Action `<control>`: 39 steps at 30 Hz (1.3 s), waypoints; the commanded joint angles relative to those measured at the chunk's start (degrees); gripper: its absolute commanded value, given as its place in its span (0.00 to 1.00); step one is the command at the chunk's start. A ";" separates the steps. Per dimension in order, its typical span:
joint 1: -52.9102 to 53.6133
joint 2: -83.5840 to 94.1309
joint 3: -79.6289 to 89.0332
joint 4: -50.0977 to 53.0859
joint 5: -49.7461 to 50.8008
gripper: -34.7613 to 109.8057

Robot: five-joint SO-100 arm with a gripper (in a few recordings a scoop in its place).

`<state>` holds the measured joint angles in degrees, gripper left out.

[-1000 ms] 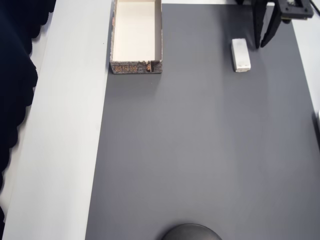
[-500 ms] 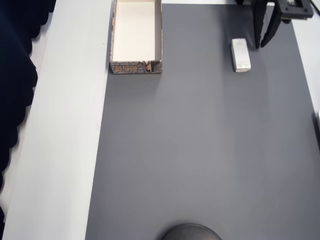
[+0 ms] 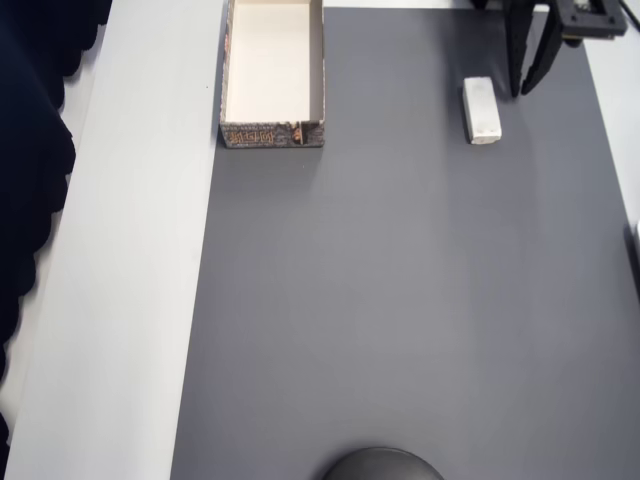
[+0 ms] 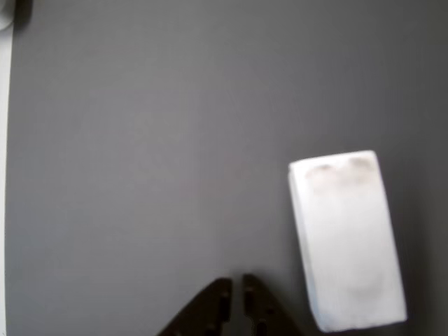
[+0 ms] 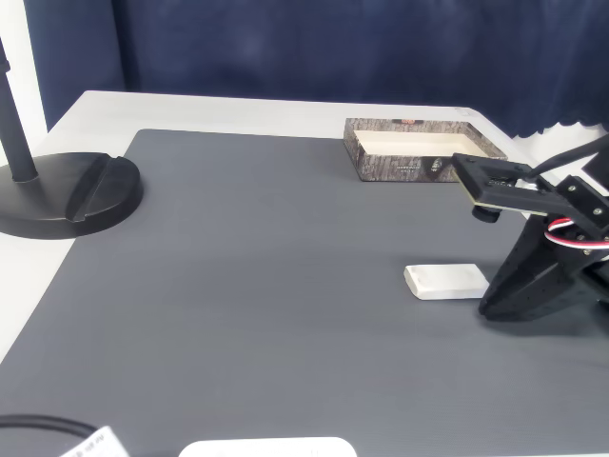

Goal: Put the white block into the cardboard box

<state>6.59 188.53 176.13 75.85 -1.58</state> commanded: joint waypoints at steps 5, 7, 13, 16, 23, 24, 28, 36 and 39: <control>-0.88 1.93 1.05 0.44 -0.44 0.23; -1.58 1.93 1.05 0.53 -1.67 0.23; -2.64 0.44 -2.29 0.00 -8.61 0.23; -1.76 -5.71 -6.68 0.00 -8.35 0.23; 2.81 -29.97 -22.76 0.09 3.08 0.23; 3.34 -32.78 -24.96 0.09 4.66 0.23; 5.01 -41.31 -31.73 0.09 8.61 0.23; 10.46 -51.68 -37.18 1.14 15.21 0.23; 12.22 -55.46 -39.29 1.41 18.02 0.23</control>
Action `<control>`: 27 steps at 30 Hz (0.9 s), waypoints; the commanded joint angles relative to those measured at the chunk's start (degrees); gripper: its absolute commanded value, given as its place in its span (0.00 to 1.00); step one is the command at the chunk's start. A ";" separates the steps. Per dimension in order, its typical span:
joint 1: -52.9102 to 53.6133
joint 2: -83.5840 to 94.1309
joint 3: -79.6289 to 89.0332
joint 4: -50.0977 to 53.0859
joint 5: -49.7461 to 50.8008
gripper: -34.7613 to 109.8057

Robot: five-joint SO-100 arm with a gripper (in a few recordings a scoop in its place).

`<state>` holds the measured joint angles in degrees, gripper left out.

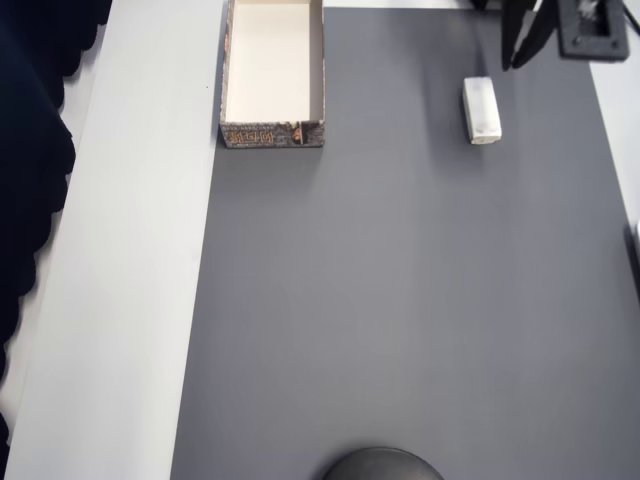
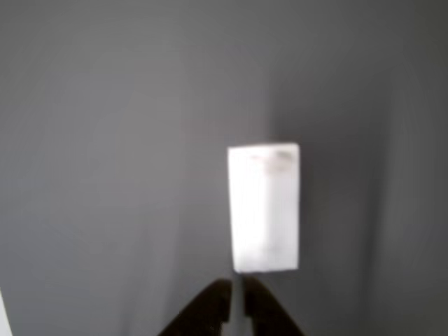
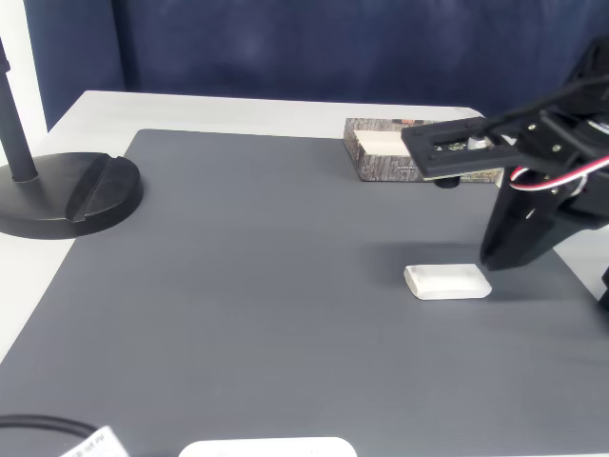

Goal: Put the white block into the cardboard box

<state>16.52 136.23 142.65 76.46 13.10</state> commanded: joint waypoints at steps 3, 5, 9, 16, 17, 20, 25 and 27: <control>3.52 -6.24 -7.91 0.79 4.75 0.23; 4.39 -7.91 -9.23 0.79 6.68 0.23; 5.71 -10.90 -11.60 0.79 6.86 0.23; 5.71 -14.85 -12.92 0.79 7.12 0.23; 5.63 -15.21 -13.10 0.79 7.12 0.23; 5.63 -15.47 -13.27 0.79 7.12 0.23; 5.63 -16.44 -13.54 0.70 7.12 0.23; 5.54 -17.14 -14.06 0.70 7.56 0.23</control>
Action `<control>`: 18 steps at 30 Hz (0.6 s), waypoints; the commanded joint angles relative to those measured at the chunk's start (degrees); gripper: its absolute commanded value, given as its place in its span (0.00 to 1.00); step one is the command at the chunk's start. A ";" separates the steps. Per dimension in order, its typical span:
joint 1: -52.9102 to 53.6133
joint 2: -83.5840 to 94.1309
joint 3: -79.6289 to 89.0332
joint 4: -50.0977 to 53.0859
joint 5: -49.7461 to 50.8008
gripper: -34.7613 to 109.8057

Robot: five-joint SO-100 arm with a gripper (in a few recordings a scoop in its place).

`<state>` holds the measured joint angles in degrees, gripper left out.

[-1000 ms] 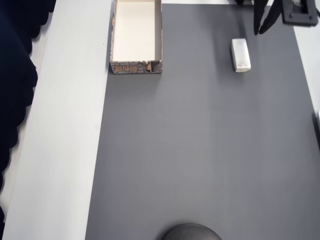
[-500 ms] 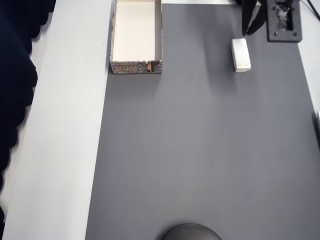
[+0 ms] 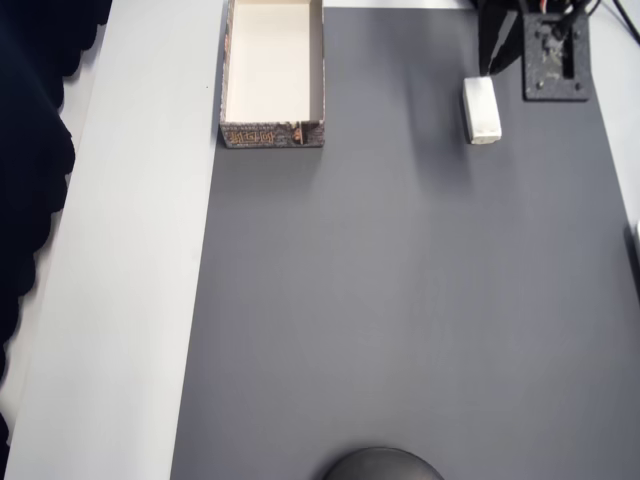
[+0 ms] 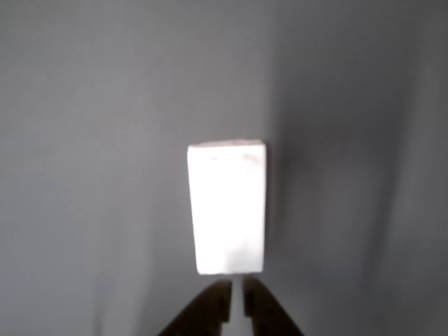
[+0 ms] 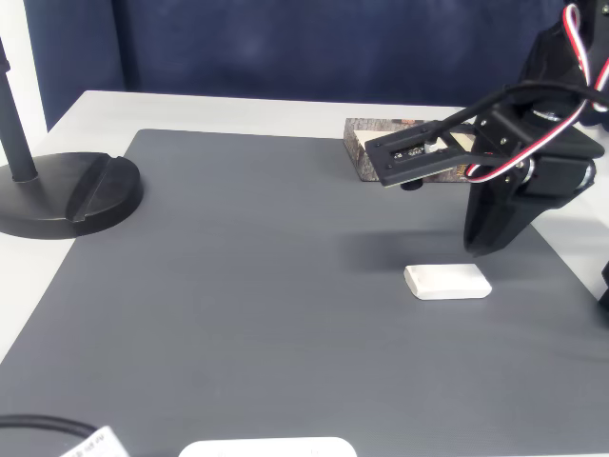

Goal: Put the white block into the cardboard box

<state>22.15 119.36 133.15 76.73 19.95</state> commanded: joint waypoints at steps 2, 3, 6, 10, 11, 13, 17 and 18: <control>-0.09 -1.05 -5.45 0.44 1.32 0.23; -0.09 -1.32 -5.71 0.35 1.32 0.23; -0.09 -1.93 -6.15 0.26 1.85 0.23; -0.18 -2.29 -6.24 -0.88 8.88 0.23; -0.18 -2.46 -6.24 -0.97 9.23 0.23; -0.18 -2.46 -6.24 -0.97 9.23 0.23; 0.26 -2.46 -6.42 -0.88 9.05 0.26; 0.35 -2.46 -6.50 -0.88 8.88 0.28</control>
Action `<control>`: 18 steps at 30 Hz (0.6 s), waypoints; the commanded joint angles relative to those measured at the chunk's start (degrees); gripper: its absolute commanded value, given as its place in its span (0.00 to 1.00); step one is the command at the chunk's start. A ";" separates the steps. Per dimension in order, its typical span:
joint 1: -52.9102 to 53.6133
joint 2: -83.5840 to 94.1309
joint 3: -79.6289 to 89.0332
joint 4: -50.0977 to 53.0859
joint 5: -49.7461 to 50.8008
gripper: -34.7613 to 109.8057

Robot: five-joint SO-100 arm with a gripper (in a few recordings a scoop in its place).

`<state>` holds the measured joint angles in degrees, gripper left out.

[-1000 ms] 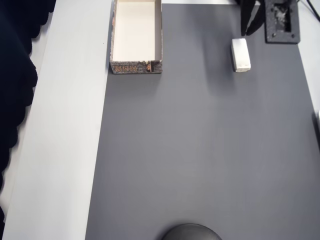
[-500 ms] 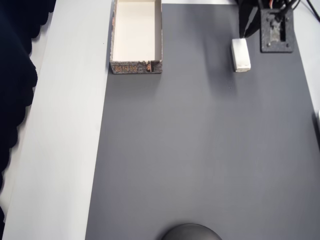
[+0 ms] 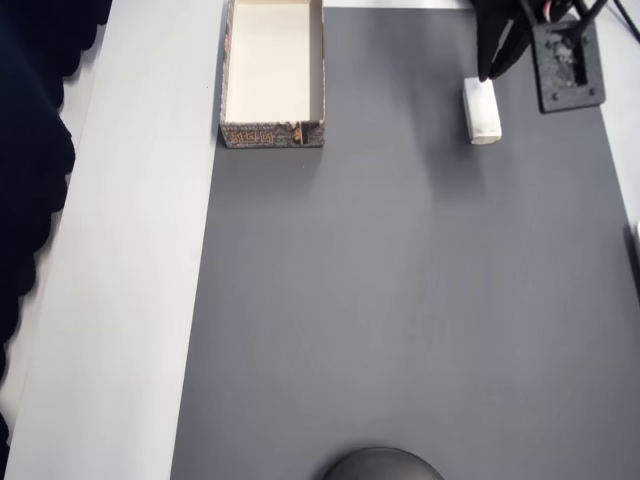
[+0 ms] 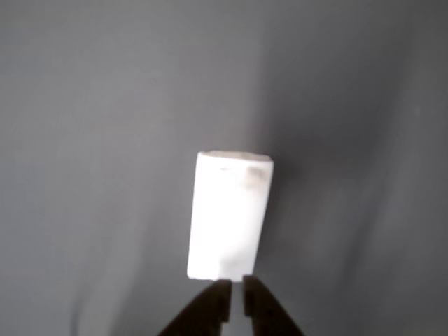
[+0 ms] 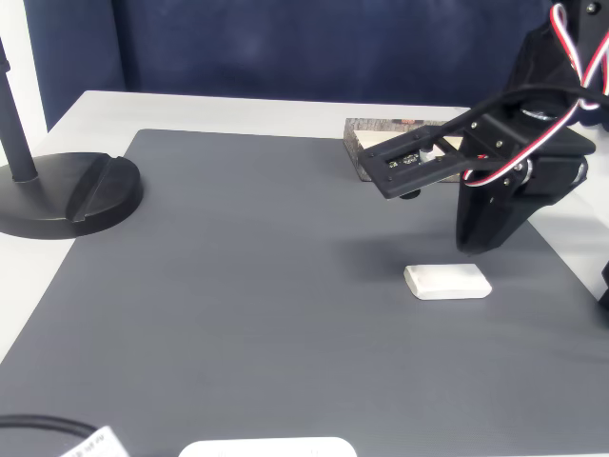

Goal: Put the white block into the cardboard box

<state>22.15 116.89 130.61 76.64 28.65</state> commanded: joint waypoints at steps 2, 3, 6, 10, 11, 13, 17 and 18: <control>0.79 -0.09 -4.13 -0.79 -0.79 0.32; 0.97 -0.09 -4.22 -0.79 -2.46 0.33; 1.41 -0.09 -4.57 -0.62 -4.83 0.36; 1.58 -1.14 -5.89 -0.62 -4.92 0.37; 1.67 -1.85 -6.50 -0.62 -4.66 0.37; 1.93 -3.52 -8.00 -0.62 -3.43 0.38; 2.02 -6.86 -11.16 -0.62 -1.14 0.39; 2.02 -7.38 -11.51 -0.62 -0.88 0.39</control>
<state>23.55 110.39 124.19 76.64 26.28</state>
